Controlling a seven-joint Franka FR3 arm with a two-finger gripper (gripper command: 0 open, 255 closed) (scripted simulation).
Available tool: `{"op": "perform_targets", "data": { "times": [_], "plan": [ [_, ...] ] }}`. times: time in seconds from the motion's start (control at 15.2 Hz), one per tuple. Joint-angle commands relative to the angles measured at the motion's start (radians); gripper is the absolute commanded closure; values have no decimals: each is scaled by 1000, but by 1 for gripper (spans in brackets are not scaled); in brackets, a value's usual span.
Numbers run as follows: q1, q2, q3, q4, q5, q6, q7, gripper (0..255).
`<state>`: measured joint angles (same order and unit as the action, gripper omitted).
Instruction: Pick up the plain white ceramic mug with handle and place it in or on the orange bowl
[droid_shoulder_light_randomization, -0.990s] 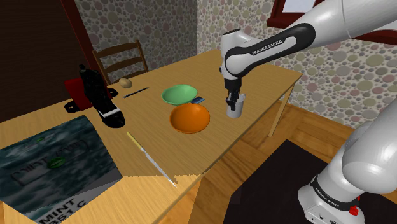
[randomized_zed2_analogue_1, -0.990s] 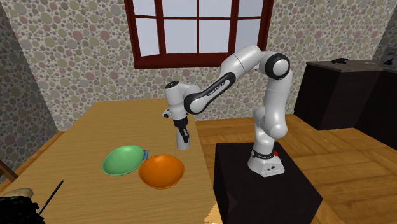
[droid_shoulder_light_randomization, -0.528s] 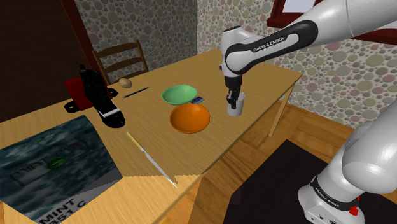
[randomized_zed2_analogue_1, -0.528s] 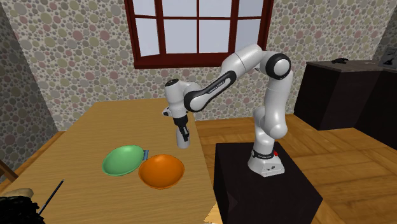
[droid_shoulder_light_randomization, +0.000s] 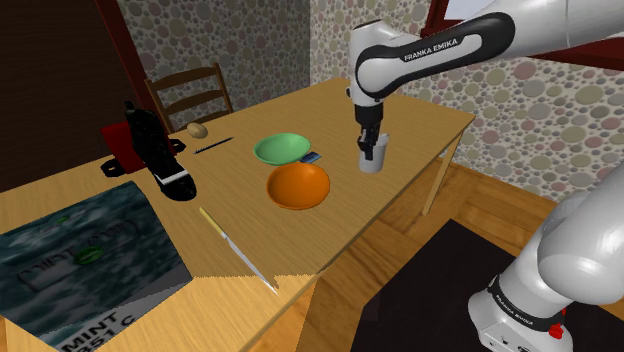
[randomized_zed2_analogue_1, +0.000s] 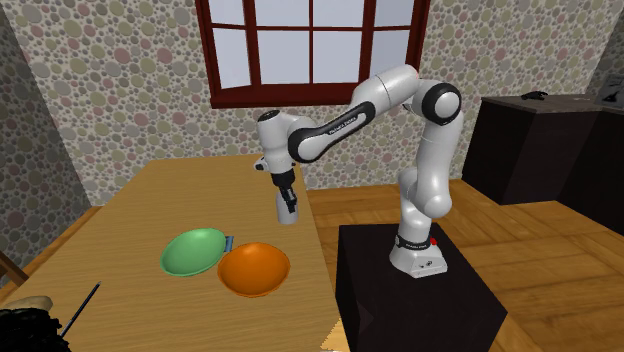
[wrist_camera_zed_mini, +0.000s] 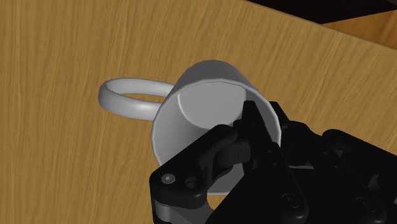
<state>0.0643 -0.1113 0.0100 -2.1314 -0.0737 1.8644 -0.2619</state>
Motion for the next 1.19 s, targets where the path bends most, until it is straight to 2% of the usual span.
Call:
{"op": "perform_targets", "data": {
  "times": [0.0, 0.73, 1.12],
  "plan": [
    [0, -7, 0, 20, 1, -28, -2, 255],
    [1, -32, 1, 143, 3, -174, -12, 255],
    [58, 97, 69, 313, 23, -224, 108, 255]
  ]
}}
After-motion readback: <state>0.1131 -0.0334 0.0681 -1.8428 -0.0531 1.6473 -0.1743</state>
